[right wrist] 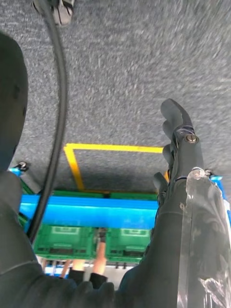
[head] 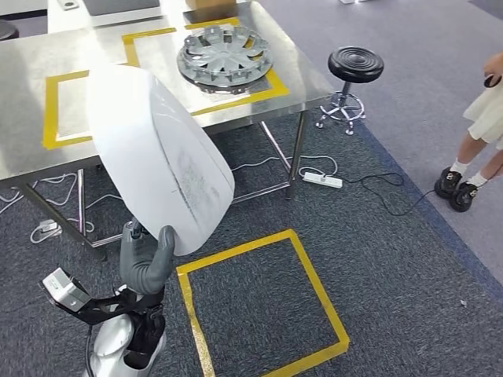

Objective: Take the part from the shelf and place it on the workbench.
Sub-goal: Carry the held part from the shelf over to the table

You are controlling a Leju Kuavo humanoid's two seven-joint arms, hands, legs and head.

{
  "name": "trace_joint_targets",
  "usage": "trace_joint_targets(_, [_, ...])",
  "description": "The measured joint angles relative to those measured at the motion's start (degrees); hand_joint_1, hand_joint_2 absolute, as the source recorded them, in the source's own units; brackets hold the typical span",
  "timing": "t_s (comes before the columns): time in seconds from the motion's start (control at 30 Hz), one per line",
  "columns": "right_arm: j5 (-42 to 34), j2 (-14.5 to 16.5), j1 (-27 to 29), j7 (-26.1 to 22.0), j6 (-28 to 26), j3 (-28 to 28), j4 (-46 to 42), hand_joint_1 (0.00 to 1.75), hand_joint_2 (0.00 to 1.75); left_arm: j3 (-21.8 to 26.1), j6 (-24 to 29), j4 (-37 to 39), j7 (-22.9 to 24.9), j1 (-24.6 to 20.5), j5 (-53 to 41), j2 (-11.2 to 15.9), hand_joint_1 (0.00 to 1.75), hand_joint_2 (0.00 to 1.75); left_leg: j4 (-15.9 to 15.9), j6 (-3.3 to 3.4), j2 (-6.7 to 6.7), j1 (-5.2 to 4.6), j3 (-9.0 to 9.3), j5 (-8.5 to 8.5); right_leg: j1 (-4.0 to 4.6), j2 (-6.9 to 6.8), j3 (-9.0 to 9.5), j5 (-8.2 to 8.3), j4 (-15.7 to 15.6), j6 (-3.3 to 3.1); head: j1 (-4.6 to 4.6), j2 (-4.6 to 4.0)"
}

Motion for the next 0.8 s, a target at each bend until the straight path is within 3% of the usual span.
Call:
trace_joint_targets(0.07, [0.14,0.0,0.05,-0.04,0.0,0.15,0.01,0.0,1.75,-0.01,0.24,0.0,0.0,0.11,0.0,0.03,1.75,1.75,0.0,0.21,-1.49,-0.01,-0.02,0.03,-0.05,1.74,-3.72,-3.08,7.48,0.1,0.27,0.0])
trace_joint_targets(0.1, [0.24,0.0,0.1,-0.05,-0.01,0.22,0.01,0.0,1.75,0.01,0.37,0.0,0.0,0.2,-0.01,0.09,1.75,1.75,0.01,0.24,-2.32,-0.03,-0.02,0.04,-0.05,1.93,-4.99,-3.45,9.7,0.12,0.28,0.0])
trace_joint_targets(0.13, [0.35,0.0,0.13,-0.03,-0.03,0.28,0.01,0.0,1.75,0.04,0.48,0.0,0.0,0.3,-0.01,0.15,1.75,1.75,0.02,0.22,-3.22,-0.02,0.01,0.06,-0.07,2.02,-5.33,-2.67,9.85,0.11,0.28,0.0])
trace_joint_targets(0.17, [0.5,0.0,0.12,-0.01,-0.1,0.35,0.01,0.0,1.75,0.07,0.55,0.0,0.0,0.37,-0.01,0.21,1.75,1.75,0.04,0.17,-4.16,0.04,0.05,0.1,-0.16,2.21,-4.6,-0.86,7.74,0.1,0.28,0.0])
trace_joint_targets(0.23, [0.86,0.05,0.06,0.24,-0.62,0.57,0.04,0.0,1.75,0.11,0.65,-0.04,0.0,0.44,-0.01,0.29,1.75,1.75,0.2,-0.14,-5.72,0.04,0.07,0.16,-0.55,3.53,-1.46,3.12,0.31,0.25,0.31,0.0])
trace_joint_targets(0.27, [1.03,0.13,-0.07,0.48,-1.09,0.68,0.1,0.0,1.75,0.11,0.69,-0.1,0.0,0.46,-0.01,0.31,1.75,1.75,0.38,-0.36,-6.33,-0.01,-0.08,0.19,-0.76,4.34,-0.12,4.11,-2.66,0.17,0.39,0.0])
trace_joint_targets(0.37, [1.28,0.39,-0.61,1.15,-2.28,1.0,0.25,0.0,1.75,0.15,0.81,-0.42,0.0,0.73,-0.01,0.39,1.75,1.75,0.54,-1.13,-7.21,-0.03,-0.68,0.5,-0.81,5.18,0.81,4.26,-4.87,-0.74,0.46,0.0])
trace_joint_targets(0.4, [1.31,0.45,-0.68,1.25,-2.42,1.17,0.25,0.0,1.75,0.16,0.83,-0.52,0.0,0.88,-0.03,0.44,1.75,1.75,0.54,-1.4,-6.96,0.0,-0.75,0.46,-0.81,5.01,0.78,4.41,-4.9,-1.14,0.44,0.0])
trace_joint_targets(0.47, [1.39,0.54,-0.65,1.59,-2.6,1.51,0.26,0.0,1.75,0.16,0.86,-0.73,0.0,0.97,-0.05,0.5,1.75,1.75,2.5,-1.99,-5.0,-0.07,-1.64,-1.0,-0.9,4.59,0.86,4.65,-5.04,-1.9,0.05,0.0])
trace_joint_targets(0.53, [1.55,0.57,-0.52,2.18,-2.82,1.66,0.27,0.0,1.75,0.15,0.93,-0.89,0.05,0.9,-0.17,0.5,1.75,1.75,8.83,-2.54,-2.51,-0.1,-4.62,-4.41,-0.92,3.98,0.89,4.66,-5.09,-2.35,-0.41,0.0])
trace_joint_targets(0.57, [1.66,0.57,-0.43,2.38,-2.91,1.69,0.27,0.0,1.75,0.15,1.03,-0.91,0.14,0.89,-0.31,0.52,1.75,1.75,12.63,-2.7,-1.95,-0.03,-6.49,-5.99,-0.9,3.57,0.88,4.63,-5.09,-2.46,-0.46,0.0])
trace_joint_targets(0.6, [1.75,0.57,-0.34,2.44,-3.01,1.7,0.28,0.0,1.75,0.15,1.15,-0.92,0.26,0.93,-0.44,0.57,1.75,1.75,15.41,-2.76,-1.69,0.03,-7.87,-6.79,-0.89,3.18,0.88,4.6,-5.09,-2.5,-0.45,0.0])
trace_joint_targets(0.63, [1.82,0.57,-0.29,2.4,-3.08,1.73,0.28,0.0,1.75,0.16,1.24,-0.92,0.41,0.97,-0.41,0.62,1.75,1.75,16.37,-2.74,-1.6,0.06,-8.39,-6.56,-0.88,2.85,0.88,4.58,-5.08,-2.51,-0.46,0.0])
trace_joint_targets(0.67, [1.91,0.59,-0.29,2.33,-3.14,1.75,0.29,0.0,1.75,0.16,1.11,-0.93,0.64,0.99,-0.03,0.65,1.75,1.75,15.19,-2.62,-1.59,0.07,-7.81,-5.35,-0.88,2.62,0.91,4.56,-5.08,-2.5,-0.46,0.0])
trace_joint_targets(0.73, [2.29,0.67,-0.4,2.04,-3.38,1.88,0.3,0.0,1.75,0.16,0.16,-1.02,1.32,0.99,1.63,0.61,1.75,1.75,8.44,-2.13,-1.41,0.01,-4.17,-1.77,-0.85,2.39,1.01,4.47,-5.08,-2.33,-0.47,0.0])
trace_joint_targets(0.8, [3.48,0.75,-0.45,1.75,-3.98,2.37,0.31,0.0,1.75,0.13,-0.99,-1.11,2.3,0.91,3.28,0.5,1.75,1.75,2.26,-1.62,-1.13,-0.13,-0.88,-0.2,-0.6,2.33,0.96,4.3,-5.0,-1.85,-0.43,0.0])
